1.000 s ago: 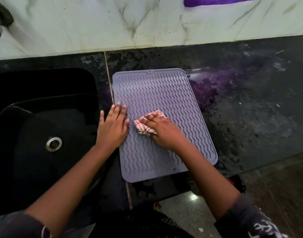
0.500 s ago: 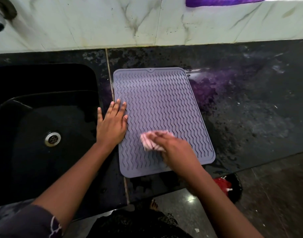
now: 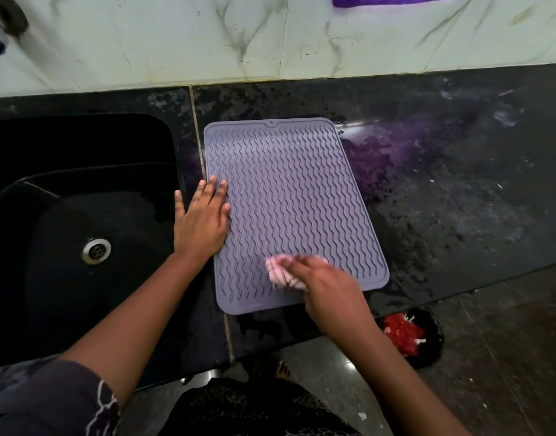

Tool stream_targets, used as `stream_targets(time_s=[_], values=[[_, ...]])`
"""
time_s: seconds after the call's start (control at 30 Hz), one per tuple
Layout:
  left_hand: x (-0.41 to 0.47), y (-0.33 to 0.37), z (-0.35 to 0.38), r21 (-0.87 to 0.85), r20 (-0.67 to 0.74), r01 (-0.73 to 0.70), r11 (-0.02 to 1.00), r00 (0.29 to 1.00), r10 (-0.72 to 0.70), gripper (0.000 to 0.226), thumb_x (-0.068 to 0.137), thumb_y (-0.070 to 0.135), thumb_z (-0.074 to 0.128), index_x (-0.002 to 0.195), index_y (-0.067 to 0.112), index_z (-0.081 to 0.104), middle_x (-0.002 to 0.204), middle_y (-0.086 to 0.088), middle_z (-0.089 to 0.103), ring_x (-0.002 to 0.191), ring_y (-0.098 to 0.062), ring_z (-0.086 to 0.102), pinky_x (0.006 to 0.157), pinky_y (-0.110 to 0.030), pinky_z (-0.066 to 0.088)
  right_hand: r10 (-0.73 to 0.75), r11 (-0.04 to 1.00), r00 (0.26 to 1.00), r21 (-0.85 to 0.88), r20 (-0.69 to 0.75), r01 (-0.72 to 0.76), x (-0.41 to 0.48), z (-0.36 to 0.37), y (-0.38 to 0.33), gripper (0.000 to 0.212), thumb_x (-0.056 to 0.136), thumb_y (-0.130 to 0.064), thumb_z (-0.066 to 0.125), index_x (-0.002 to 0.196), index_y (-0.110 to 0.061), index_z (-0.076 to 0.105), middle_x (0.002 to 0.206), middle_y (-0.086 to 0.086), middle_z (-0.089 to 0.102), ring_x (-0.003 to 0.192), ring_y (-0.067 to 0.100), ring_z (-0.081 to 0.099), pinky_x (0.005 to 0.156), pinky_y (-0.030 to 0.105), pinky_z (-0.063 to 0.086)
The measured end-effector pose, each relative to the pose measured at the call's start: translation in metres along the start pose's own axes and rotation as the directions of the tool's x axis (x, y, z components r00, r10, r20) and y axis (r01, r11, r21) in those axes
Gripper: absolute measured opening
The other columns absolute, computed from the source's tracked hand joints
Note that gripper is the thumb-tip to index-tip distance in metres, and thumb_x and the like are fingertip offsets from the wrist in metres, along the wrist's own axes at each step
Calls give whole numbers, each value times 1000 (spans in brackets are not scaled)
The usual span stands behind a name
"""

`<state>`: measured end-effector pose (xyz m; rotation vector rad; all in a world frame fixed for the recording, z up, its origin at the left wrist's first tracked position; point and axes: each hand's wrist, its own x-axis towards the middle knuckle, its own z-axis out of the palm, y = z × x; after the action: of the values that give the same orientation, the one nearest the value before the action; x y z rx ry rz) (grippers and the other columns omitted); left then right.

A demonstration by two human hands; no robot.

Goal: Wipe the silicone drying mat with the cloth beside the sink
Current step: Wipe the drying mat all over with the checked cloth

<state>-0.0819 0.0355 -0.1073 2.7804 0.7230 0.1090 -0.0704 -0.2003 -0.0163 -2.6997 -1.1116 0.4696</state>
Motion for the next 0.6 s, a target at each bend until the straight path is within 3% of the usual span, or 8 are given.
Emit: stream_targets(time_s=[0.1,0.23,0.33,0.43,0.5,0.6], values=[[0,0,1,0,-7,-1,1000,1000,1,51,101,35,23,151,23,16,159,2,13,147,-15,7,114,-48,-12,2,991,997,-131,-72,-12,34,6,7,55,89,-8,52,139,-28,38,147,1,34,118,23,47,88,37,44],[0,0,1,8,-10,3,1000,1000,-3,51,101,36,23,150,23,17,159,2,14,147,-15,8,114,-48,-12,-73,966,993,-242,93,94,33,11,18,56,93,-12,43,144,-30,27,143,1,36,123,27,38,97,44,35],[0,0,1,3,-16,4,1000,1000,-4,51,101,35,23,150,24,19,159,3,15,147,-15,8,114,-48,-11,-92,964,980,-232,176,133,-3,14,17,59,92,-12,43,145,-31,24,147,-1,32,127,28,34,99,42,32],[0,0,1,4,-14,5,1000,1000,-5,50,101,35,23,150,24,19,159,3,16,147,-14,8,114,-49,-10,-112,967,964,-197,241,162,-19,8,17,59,91,-9,43,143,-33,29,141,-4,39,122,26,40,94,41,37],[0,0,1,2,-13,4,1000,1000,-4,51,101,35,23,150,24,20,159,3,16,147,-14,8,114,-49,-10,-95,982,970,-141,225,129,-15,1,21,59,88,-7,44,139,-36,36,135,-6,46,116,22,46,92,38,43],[0,1,1,7,-18,2,1000,1000,-2,51,101,35,23,150,24,20,159,3,16,147,-15,8,114,-48,-11,-7,995,998,-96,57,12,4,-1,23,59,89,-5,46,138,-36,38,134,-7,48,109,18,50,89,35,46]])
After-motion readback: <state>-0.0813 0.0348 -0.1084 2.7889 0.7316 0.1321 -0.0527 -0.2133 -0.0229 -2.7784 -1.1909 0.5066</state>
